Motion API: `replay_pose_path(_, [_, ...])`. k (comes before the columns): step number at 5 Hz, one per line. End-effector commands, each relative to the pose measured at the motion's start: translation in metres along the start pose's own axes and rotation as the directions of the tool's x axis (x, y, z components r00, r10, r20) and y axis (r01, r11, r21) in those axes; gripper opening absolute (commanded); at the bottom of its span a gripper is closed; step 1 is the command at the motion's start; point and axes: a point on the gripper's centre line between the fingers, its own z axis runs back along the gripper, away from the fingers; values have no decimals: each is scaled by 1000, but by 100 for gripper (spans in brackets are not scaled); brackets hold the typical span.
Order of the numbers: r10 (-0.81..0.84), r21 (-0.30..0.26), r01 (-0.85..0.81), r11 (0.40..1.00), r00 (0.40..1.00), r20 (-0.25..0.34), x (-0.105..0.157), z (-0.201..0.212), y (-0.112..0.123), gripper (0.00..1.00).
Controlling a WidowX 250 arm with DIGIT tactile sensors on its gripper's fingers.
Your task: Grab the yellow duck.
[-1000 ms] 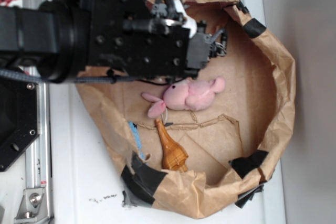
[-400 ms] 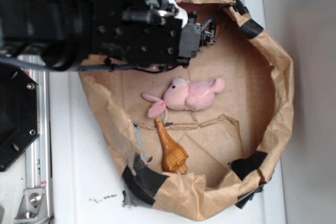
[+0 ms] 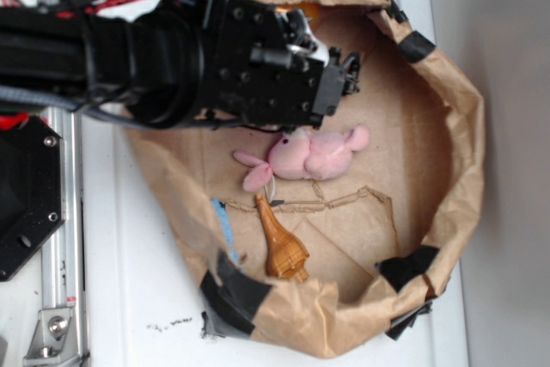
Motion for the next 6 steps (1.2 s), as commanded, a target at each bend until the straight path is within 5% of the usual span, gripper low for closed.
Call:
replay_pose_path(1, [46,-39,-47,998,999,-16,18,2,-6,100])
replay_pose_path(2, [24,-86,-24,996,1000,2,11,10,-3,0])
replay_pose_path(3, [34,-91,-31,995,999,25,16,16,2,0])
replay_pose_path(4, [76,-110,-74,991,997,16,30,29,13,100])
replay_pose_path(6, [107,-63,-105,992,994,29,36,19,15,100])
